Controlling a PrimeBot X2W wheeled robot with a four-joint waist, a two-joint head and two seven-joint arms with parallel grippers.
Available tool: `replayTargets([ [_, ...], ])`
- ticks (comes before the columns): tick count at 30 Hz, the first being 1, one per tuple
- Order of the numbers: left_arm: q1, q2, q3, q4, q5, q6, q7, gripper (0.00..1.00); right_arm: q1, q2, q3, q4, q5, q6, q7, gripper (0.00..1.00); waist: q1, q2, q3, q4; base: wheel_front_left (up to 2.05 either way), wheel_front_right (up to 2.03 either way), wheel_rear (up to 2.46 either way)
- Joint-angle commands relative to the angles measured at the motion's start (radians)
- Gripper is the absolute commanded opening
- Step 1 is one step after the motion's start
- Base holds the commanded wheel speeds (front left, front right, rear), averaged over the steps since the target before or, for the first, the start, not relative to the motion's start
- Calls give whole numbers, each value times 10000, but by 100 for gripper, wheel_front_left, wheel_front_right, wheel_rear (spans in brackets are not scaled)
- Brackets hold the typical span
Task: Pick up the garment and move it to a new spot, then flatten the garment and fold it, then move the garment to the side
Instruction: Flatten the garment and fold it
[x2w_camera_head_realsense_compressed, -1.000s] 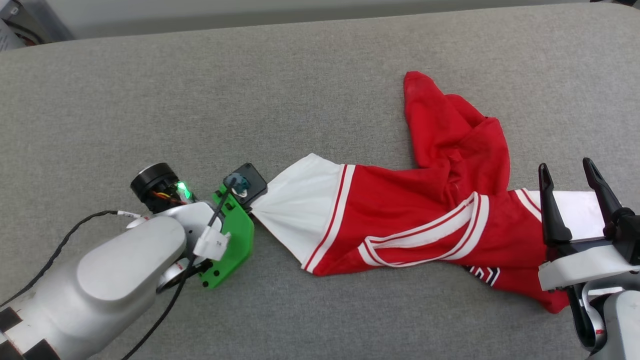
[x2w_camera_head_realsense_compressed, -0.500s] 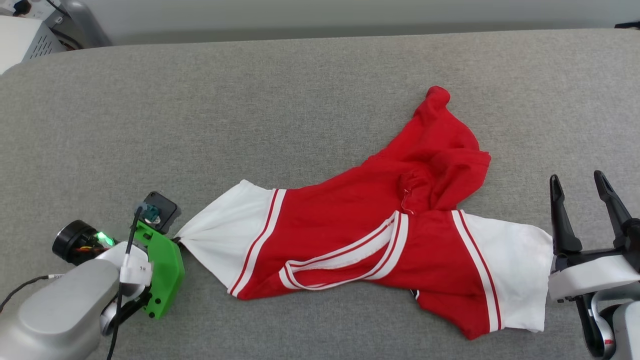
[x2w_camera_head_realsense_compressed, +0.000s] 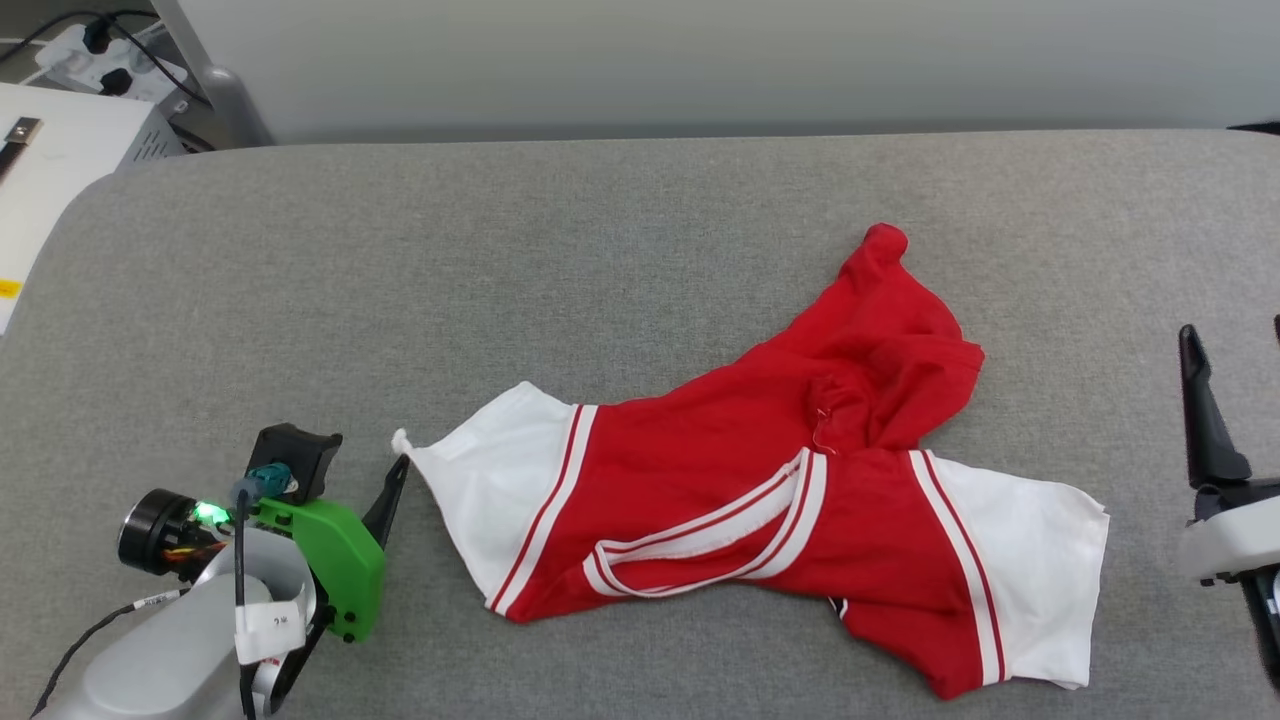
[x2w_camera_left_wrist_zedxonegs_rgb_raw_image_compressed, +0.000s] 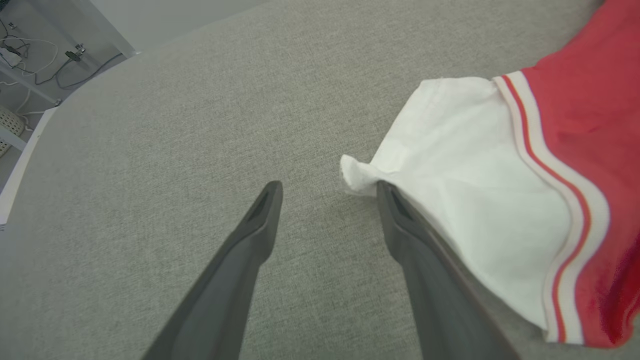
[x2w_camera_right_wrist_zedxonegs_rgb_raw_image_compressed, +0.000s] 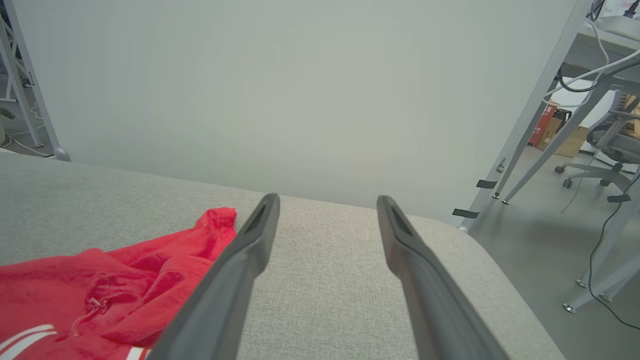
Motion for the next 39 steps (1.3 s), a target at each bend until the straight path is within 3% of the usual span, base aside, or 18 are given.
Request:
replayTargets([
  [1,280,-62,182,-104,44,286,-333,100,-134,-241,-39,-212,131,-7,240,100,0,0,-271,183,0,0,0],
  [8,1017,-3,1112,-1294,452,1558,-1001,100,-288,-1793,675,-939,1331,-7,2877,100,0,0,-424,389,0,0,0],
  [11,1444,-150,2073,-2215,1048,2074,-1024,100,-315,-2706,1256,-1130,2230,-7,4476,100,0,0,-376,498,0,0,0],
  [17,2636,-670,4045,-3540,2424,2486,-1028,100,-257,-4123,2358,-1075,4523,-7,7666,100,0,0,-120,650,0,0,0],
  [24,3551,-1488,5671,-4004,3715,2219,-1029,100,-604,-4484,2802,-199,5493,-7,9162,100,0,0,413,883,0,0,0],
  [35,3648,-2682,7034,-3834,5004,1171,-1030,100,-1200,-3944,3784,1873,5598,-7,8883,100,0,0,1277,1365,0,0,0],
  [36,3605,-2950,7344,-3687,5261,837,-1030,100,-1083,-3858,4422,2242,5652,-7,8813,100,0,0,1359,1396,0,0,0],
  [39,3619,-3216,7647,-3520,5517,576,-1030,100,-970,-3802,5022,2499,5854,-7,8691,100,0,0,1351,1353,0,0,0],
])
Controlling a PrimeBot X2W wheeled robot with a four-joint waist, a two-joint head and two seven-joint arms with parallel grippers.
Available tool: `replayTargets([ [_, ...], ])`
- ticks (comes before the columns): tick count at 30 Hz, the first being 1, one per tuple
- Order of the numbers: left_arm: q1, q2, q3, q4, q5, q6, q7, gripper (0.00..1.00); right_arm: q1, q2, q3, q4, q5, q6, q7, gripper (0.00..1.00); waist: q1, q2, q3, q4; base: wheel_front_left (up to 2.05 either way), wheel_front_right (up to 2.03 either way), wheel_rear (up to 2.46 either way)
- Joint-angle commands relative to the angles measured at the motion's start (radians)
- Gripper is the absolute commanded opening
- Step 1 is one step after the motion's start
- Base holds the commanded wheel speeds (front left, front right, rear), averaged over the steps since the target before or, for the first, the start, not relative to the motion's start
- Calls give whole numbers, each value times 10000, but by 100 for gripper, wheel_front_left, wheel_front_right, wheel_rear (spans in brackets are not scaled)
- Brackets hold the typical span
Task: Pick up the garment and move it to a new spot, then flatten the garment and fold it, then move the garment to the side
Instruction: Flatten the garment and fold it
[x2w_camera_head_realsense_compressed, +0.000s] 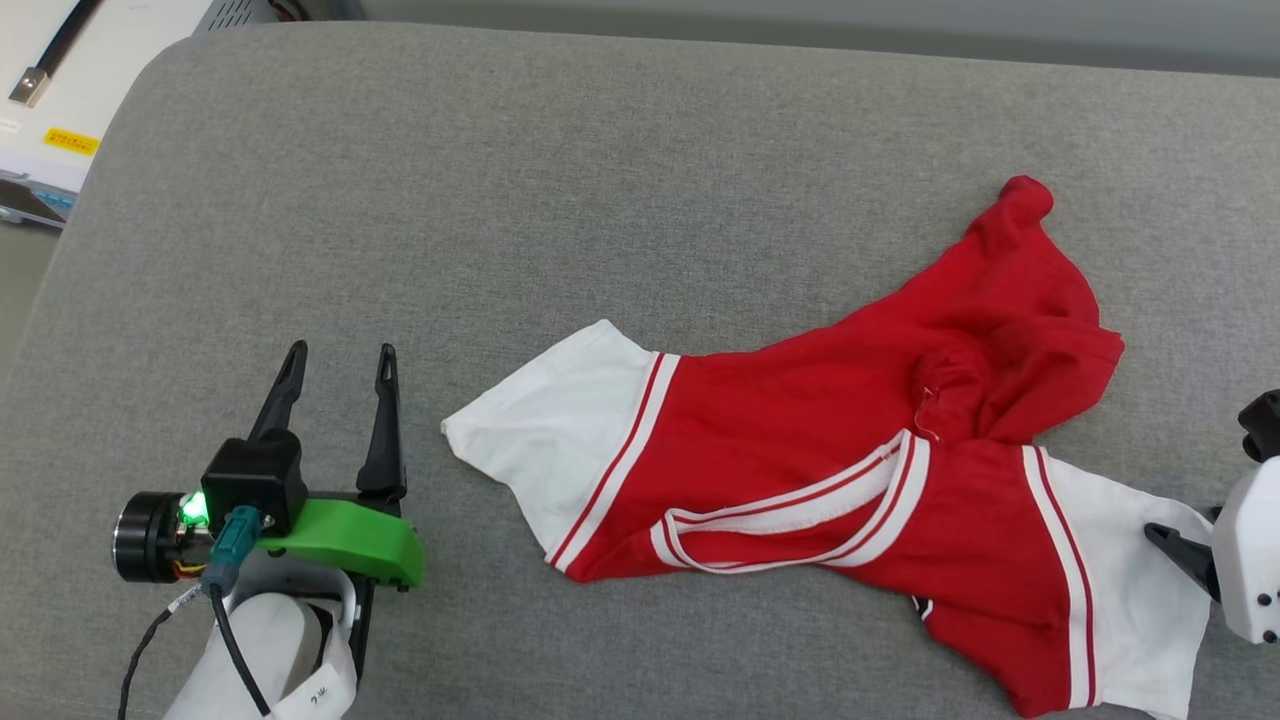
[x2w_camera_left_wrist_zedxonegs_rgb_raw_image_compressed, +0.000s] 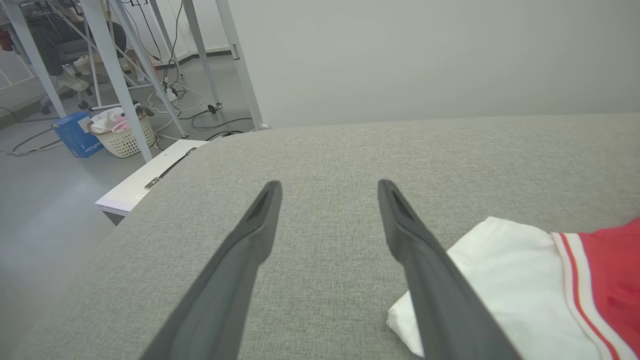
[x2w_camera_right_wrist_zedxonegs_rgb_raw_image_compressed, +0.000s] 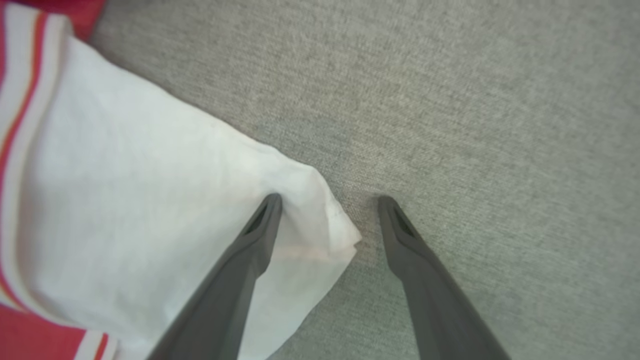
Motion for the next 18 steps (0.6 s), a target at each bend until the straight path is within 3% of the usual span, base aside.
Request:
replayTargets([
  [1,1,-112,154,69,135,-121,-58,100,184,449,536,292,273,10,-119,89,1,0,-21,-42,0,0,0],
  [2,-3,-152,246,118,190,-197,-58,100,138,430,604,324,273,10,-315,37,1,0,-49,-82,0,0,0],
  [3,-10,-181,355,177,259,-303,-58,100,71,394,665,373,260,10,-569,0,1,0,-95,-135,0,0,0],
  [8,-214,-129,724,435,543,-839,-58,100,-246,208,518,406,189,10,-1899,0,1,0,-399,-306,0,0,0],
  [13,-767,214,749,1168,460,-1733,-42,100,-316,-85,-59,15,-142,10,-3216,0,1,0,-741,-465,0,0,0],
  [18,-1767,796,404,1890,443,-2523,844,100,-87,-261,-630,-839,-335,10,-3689,0,1,0,-921,-674,0,0,0],
])
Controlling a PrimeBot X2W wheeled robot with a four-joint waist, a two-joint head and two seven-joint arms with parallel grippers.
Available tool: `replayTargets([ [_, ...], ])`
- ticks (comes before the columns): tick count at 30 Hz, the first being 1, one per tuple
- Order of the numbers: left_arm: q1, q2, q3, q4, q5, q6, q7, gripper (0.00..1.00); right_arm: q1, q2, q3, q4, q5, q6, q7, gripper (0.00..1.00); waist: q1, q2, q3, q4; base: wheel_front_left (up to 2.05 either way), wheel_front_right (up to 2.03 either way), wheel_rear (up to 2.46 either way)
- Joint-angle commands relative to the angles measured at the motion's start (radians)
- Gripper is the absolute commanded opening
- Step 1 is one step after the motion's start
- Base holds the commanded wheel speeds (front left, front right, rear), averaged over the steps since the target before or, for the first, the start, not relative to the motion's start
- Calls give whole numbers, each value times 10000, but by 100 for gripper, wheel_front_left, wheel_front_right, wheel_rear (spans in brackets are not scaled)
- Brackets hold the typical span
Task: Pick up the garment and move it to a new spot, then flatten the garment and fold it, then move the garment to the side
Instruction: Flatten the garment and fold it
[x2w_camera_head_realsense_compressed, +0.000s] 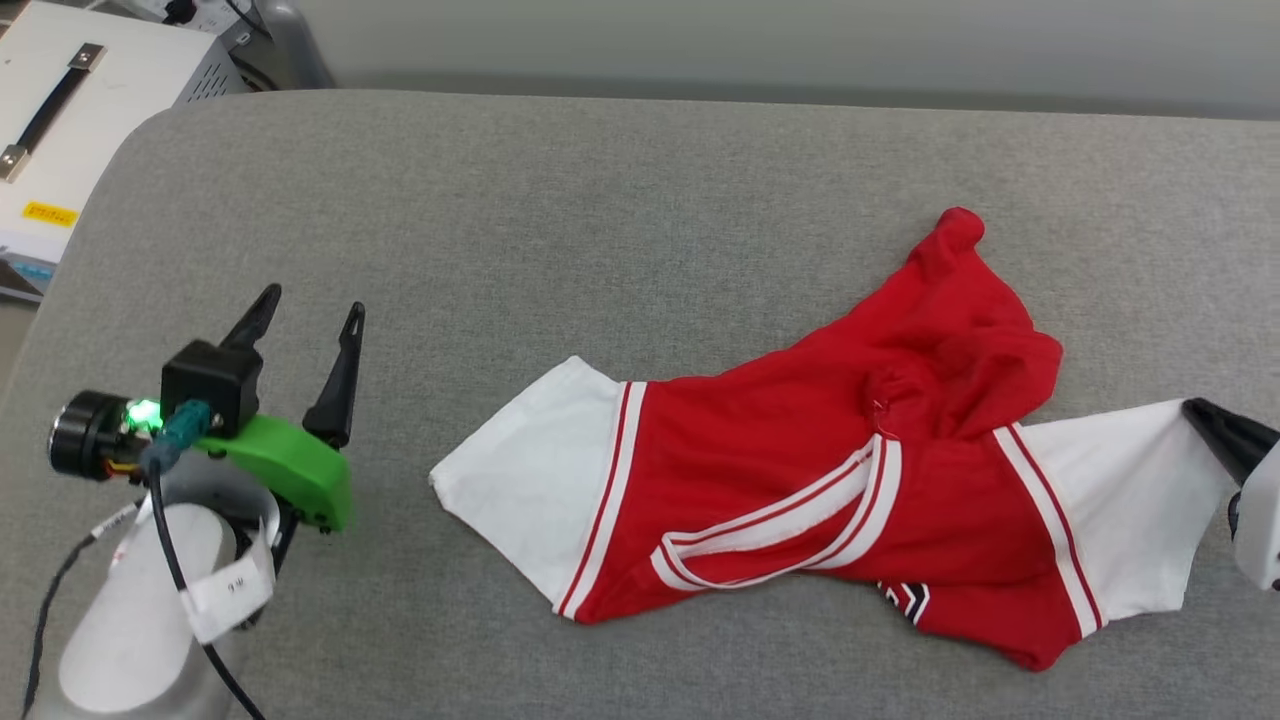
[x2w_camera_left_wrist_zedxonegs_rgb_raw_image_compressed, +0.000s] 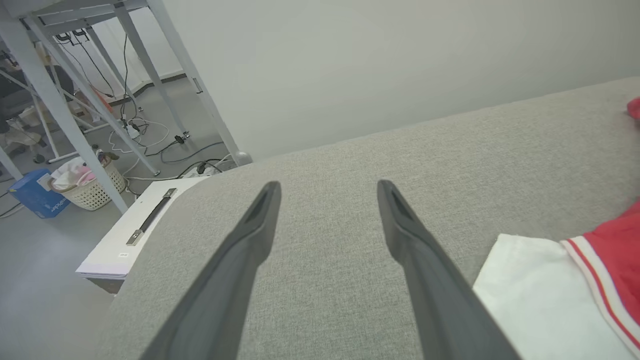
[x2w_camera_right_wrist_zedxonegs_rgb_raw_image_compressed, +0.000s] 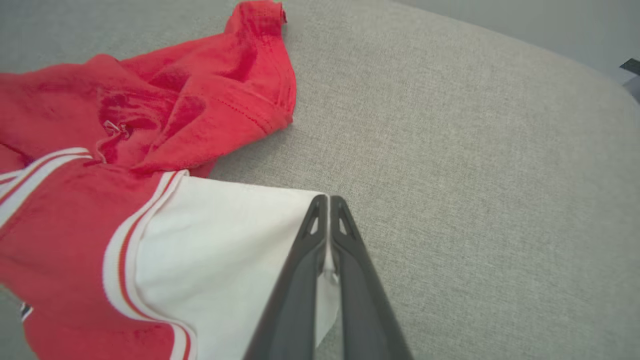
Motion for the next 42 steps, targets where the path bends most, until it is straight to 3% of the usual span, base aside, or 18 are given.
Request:
replayTargets([
  [1,-421,173,-121,81,-110,-187,302,100,203,-23,-175,-262,-114,-6,-88,0,0,0,-108,-141,0,0,0],
  [8,-1548,971,-1396,66,-1057,-628,3598,100,967,180,-853,-1531,-526,-6,189,0,0,0,-78,-283,0,0,0],
  [13,-2237,1731,-3051,-507,-2771,-645,6360,100,1245,449,-1216,-2198,-801,-6,490,0,0,0,10,-386,0,0,0],
  [19,-2821,2506,-4551,-1047,-4338,-648,8285,100,1301,655,-1387,-2564,-974,-6,708,0,0,0,153,-525,0,0,0],
  [25,-3043,2727,-5633,-912,-5121,-649,8807,100,1179,791,-1350,-2711,-1028,-6,775,0,0,0,394,-704,0,0,0],
  [38,-3101,2267,-7482,818,-6034,-649,8179,100,752,929,-942,-2607,-972,-6,757,0,0,0,848,-1014,0,0,0],
  [39,-3127,2224,-7609,880,-6110,-649,8142,97,740,925,-923,-2590,-966,-6,751,0,0,0,846,-1015,0,0,0],
  [40,-3180,2195,-7786,928,-6184,-649,8102,0,733,921,-901,-2567,-958,-6,745,0,0,0,830,-1012,0,0,0],
  [42,-3268,2171,-8047,1018,-6337,-649,7996,0,729,921,-868,-2523,-950,-6,738,0,0,0,765,-992,0,0,0],
])
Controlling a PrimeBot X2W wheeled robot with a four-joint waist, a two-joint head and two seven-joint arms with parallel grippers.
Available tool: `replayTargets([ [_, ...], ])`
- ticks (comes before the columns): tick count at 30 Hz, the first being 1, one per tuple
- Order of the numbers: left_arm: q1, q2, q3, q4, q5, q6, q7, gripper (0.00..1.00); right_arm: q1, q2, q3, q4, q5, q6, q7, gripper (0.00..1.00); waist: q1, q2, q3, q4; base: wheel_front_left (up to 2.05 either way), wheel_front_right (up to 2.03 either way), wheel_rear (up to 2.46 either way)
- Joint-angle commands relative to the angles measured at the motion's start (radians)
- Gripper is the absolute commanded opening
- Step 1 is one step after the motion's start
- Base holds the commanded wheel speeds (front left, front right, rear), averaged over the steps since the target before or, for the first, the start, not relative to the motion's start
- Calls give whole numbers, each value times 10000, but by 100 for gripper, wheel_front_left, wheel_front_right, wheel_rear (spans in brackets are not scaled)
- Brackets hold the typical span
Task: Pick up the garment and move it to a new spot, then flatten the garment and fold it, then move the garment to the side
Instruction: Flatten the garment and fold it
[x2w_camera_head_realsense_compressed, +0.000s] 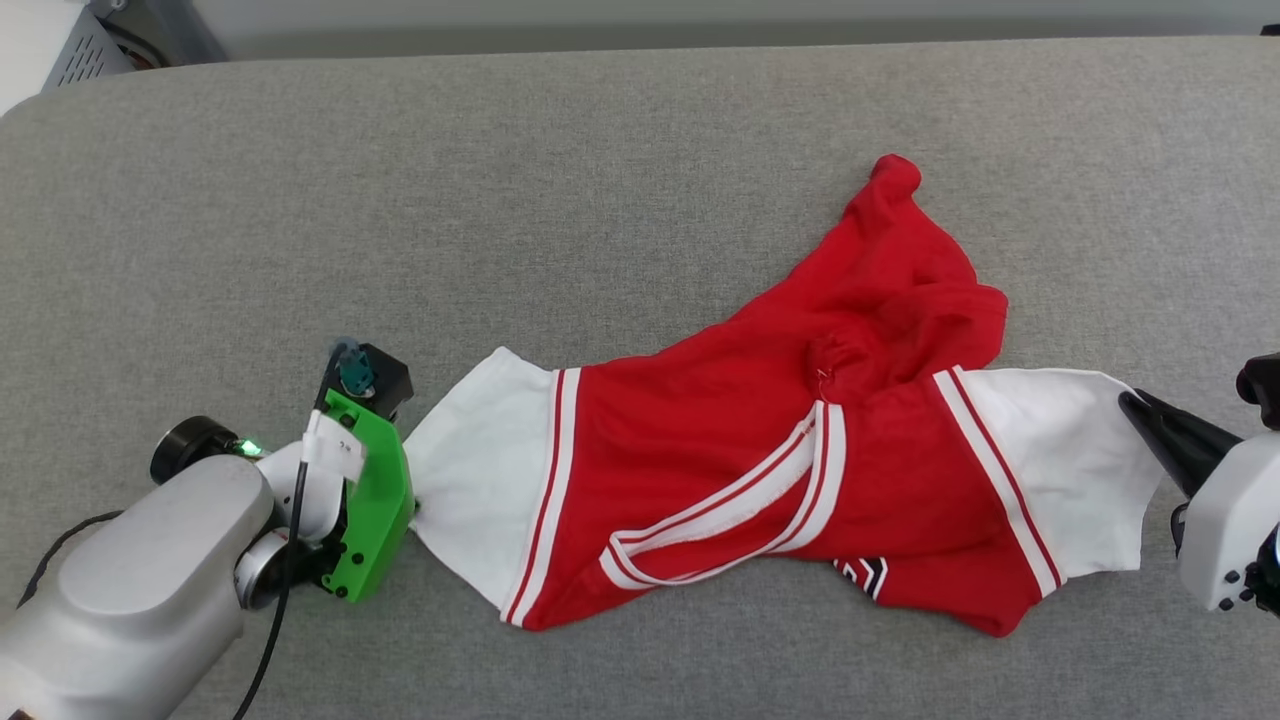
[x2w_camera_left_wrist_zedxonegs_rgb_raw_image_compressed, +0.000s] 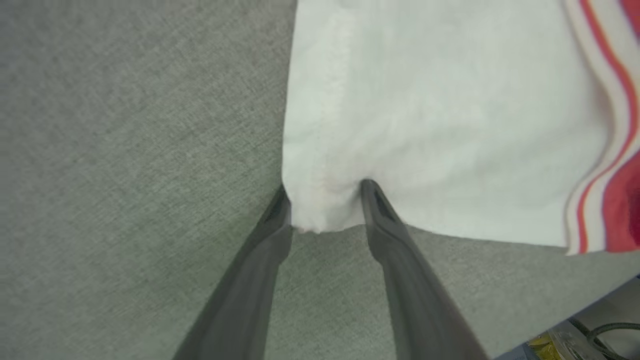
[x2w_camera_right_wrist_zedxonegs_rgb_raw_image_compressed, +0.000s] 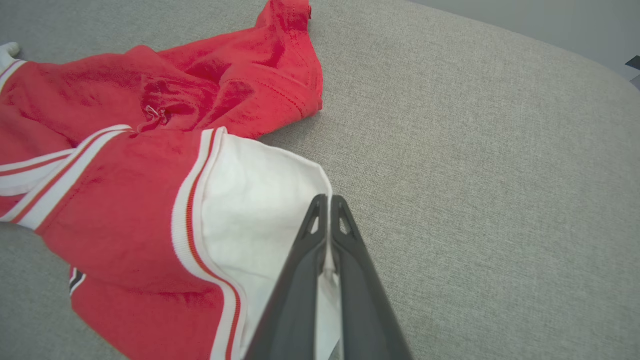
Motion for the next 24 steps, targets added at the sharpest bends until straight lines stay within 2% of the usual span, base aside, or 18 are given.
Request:
replayTargets([
  [1,224,-350,-429,220,-144,-20,-78,0,-160,32,19,48,17,-6,-27,0,1,-1,-80,32,0,0,0],
  [4,88,-320,-498,283,-453,-21,-645,0,-159,66,-34,54,54,-6,-124,0,1,-1,-256,71,0,0,0],
  [7,87,-287,-163,-5,-1136,-21,-1445,0,-112,92,-209,55,54,-6,-236,0,1,-1,-458,90,0,0,0],
  [12,-39,338,188,-992,-1349,-21,-2859,0,18,37,-746,-60,60,-6,-623,0,1,-1,-866,167,0,0,0],
  [19,-388,1171,946,-2560,-1540,-19,-4289,0,-78,-21,-1710,-430,-193,-6,-1123,0,1,-1,-1315,279,0,0,0],
  [24,-858,1372,1618,-3518,-1368,319,-4979,0,-318,-29,-2221,-769,-325,-6,-1315,0,1,-1,-1493,319,0,0,0],
])
